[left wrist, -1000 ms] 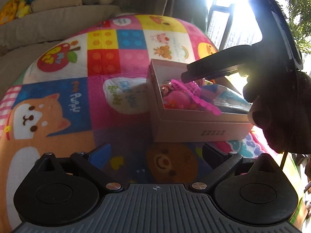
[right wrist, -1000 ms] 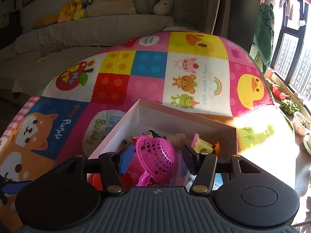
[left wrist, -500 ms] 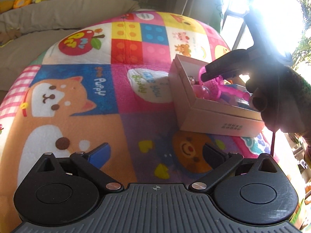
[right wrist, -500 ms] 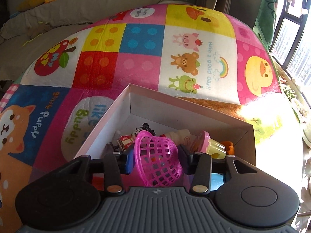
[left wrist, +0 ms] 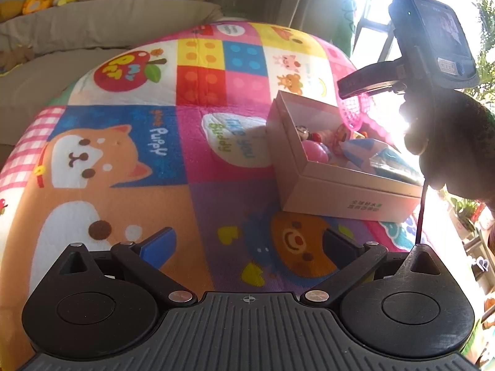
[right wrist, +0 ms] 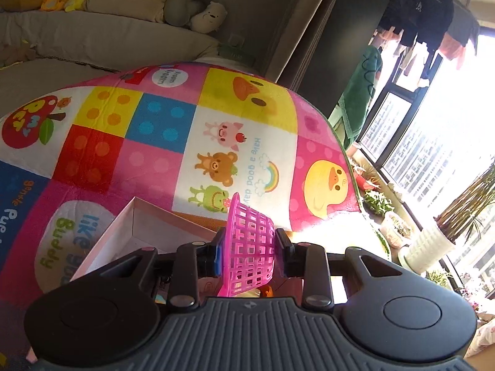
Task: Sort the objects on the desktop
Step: 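Lower the wet-wipes pack into the pink box and open the right gripper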
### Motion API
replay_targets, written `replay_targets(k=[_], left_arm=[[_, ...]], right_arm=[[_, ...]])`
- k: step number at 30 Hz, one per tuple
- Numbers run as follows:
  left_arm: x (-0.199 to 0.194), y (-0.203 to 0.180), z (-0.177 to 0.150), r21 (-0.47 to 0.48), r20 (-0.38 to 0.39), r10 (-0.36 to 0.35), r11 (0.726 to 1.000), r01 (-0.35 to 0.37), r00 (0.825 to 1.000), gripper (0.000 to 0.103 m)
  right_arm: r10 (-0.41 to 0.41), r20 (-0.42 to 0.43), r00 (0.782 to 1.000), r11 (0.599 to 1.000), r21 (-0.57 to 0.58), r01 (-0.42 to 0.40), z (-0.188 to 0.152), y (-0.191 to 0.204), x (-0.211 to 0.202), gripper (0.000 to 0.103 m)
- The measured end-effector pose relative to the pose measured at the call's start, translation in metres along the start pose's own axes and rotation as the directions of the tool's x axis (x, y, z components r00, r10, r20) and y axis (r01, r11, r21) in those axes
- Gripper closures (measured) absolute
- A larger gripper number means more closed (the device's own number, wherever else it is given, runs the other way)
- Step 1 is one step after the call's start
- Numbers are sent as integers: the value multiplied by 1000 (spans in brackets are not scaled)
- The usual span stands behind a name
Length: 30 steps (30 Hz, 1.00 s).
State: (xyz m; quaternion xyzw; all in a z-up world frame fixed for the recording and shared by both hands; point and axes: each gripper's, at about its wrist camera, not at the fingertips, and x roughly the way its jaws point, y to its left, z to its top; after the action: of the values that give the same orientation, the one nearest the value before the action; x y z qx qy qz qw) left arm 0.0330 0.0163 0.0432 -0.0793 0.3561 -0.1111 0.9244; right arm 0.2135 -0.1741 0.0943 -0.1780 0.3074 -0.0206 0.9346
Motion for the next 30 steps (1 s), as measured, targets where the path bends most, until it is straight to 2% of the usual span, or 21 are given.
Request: replay_targets(k=[1,2,4,6,11,17,20,22,25,28,30], left_arm=[[0,0,0,1,-2,0,1000,0,1000,0],[0,0,-1,2,-3,1,1000,-1,1000,0],[0,1,-1,5,-7,3,1000,-3,1000,0],[1,2,-2,4,-12,6,1000,-6,1000,0],[5,3,-4,-5,-24,-2,1000,2,1000,0],[8,-2,-7,8,-41,-9,1000,9,999,0],[10,-6,-10,21,-50,-7,1000,8,999,0],[10,-7,-12,28,-51,-4,1000,5,999,0],[12,-4,-15,27,-61,7,1000,-5,998,0],[18,-3,-16,16,-75,8,1000,-7,997,0],[21,-6,-15,13,-79,0,1000,1,997,0]], right_arm=[[57,-5,998,998,20,-57,0,-1,-1,55],[119,-9,993,992,51,-119,0,-3,-4,53],[195,-7,981,975,114,-193,1,-11,-5,52],[231,-7,973,958,178,-226,3,-25,-4,51],[238,-47,970,946,239,-220,-4,-46,13,51],[311,-104,945,929,242,-279,-23,-32,33,55],[224,-105,969,965,162,-205,-23,-20,34,55],[239,-82,968,959,175,-222,-23,-30,25,55],[303,-28,953,924,254,-286,-32,-65,0,55],[330,-61,942,912,278,-301,-59,-86,-17,55],[353,-88,932,908,272,-318,-80,-87,-23,59]])
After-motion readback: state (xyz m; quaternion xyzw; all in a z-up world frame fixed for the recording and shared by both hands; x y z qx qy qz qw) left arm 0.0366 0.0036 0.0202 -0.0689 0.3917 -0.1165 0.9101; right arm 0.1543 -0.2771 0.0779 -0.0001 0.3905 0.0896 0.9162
